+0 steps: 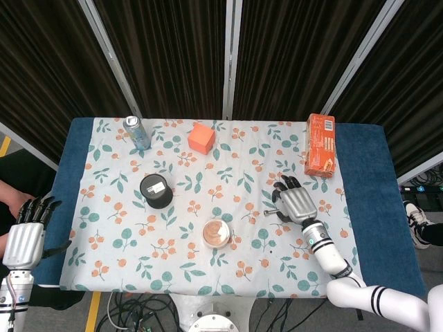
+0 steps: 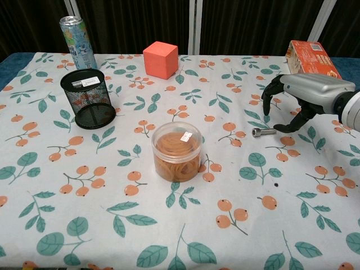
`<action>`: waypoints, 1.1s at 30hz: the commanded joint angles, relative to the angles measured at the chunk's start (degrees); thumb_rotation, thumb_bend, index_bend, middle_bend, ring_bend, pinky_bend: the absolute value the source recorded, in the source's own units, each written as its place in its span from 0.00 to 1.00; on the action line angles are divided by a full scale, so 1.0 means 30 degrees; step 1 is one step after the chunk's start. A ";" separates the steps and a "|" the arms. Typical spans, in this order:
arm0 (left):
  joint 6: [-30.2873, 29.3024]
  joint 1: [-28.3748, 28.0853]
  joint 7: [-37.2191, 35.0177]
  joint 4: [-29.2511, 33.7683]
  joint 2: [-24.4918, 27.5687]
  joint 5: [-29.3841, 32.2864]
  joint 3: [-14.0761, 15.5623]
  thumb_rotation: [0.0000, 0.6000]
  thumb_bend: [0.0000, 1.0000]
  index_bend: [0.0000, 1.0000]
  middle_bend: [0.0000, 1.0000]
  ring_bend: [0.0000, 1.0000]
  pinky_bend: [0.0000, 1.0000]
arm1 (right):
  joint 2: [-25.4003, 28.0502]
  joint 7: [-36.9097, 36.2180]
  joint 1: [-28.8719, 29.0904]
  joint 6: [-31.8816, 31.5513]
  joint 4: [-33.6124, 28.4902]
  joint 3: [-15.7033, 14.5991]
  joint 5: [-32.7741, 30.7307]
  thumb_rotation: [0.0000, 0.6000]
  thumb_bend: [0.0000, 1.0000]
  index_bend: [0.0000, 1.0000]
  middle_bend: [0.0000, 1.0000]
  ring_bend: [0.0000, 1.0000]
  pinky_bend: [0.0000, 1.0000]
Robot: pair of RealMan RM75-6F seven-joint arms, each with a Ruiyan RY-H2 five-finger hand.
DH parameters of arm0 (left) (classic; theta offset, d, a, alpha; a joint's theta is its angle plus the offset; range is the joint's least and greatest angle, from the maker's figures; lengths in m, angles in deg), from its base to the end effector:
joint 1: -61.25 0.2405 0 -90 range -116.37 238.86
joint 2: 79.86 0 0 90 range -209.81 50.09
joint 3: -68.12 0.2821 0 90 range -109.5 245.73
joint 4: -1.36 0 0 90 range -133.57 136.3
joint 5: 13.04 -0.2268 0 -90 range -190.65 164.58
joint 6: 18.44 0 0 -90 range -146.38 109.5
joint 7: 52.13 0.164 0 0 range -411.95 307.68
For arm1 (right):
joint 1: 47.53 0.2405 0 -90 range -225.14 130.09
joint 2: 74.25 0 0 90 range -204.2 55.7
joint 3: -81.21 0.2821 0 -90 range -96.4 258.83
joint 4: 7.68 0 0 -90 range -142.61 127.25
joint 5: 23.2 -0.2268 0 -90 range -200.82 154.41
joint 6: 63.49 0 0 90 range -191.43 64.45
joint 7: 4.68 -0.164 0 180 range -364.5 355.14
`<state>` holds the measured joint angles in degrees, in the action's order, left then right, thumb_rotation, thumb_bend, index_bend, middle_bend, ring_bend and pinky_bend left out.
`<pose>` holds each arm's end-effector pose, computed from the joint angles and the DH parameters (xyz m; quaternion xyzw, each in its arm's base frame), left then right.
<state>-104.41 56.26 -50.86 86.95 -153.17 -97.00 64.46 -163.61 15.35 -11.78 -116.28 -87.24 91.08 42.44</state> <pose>-0.3521 0.2089 0.1158 -0.5724 -0.3948 -0.3972 0.5989 -0.2228 -0.3705 -0.0409 0.7372 -0.3944 0.3181 0.4470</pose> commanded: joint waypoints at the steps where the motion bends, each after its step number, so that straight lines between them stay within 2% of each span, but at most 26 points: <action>1: -0.0032 0.0061 -0.0094 -0.0095 -0.0048 0.0060 0.0014 1.00 0.00 0.17 0.11 0.04 0.00 | -0.0371 0.0163 0.0158 0.0164 0.0483 -0.0321 0.0022 1.00 0.23 0.46 0.21 0.03 0.06; 10: -0.0080 0.0096 -0.0254 -0.0276 -0.0132 0.0047 0.0011 1.00 0.00 0.17 0.11 0.04 0.00 | -0.0869 0.0238 0.0492 0.0425 0.1333 -0.0545 0.0000 1.00 0.27 0.47 0.21 0.02 0.06; 25: -0.0039 0.0145 -0.0429 -0.0456 -0.0218 0.0082 0.0042 1.00 0.00 0.17 0.11 0.04 0.00 | -0.0456 0.0499 0.0545 0.0347 0.1150 -0.0868 -0.0004 1.00 0.33 0.54 0.21 0.02 0.06; 29: -0.0098 0.0154 -0.0419 -0.0461 -0.0184 0.0029 0.0038 1.00 0.00 0.17 0.11 0.04 0.00 | 0.0426 0.1960 0.0808 -0.0275 0.0537 -0.1165 0.1022 1.00 0.36 0.56 0.22 0.03 0.05; 33: -0.0147 0.0166 -0.0419 -0.0447 -0.0192 -0.0025 0.0048 1.00 0.00 0.17 0.11 0.04 0.00 | 0.1692 0.4832 0.1271 -0.0828 -0.0306 -0.1490 0.1911 1.00 0.36 0.56 0.22 0.02 0.02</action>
<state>-104.83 56.75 -52.13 85.58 -153.74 -97.05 64.59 -161.34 24.46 -9.10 -117.35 -86.20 87.46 45.99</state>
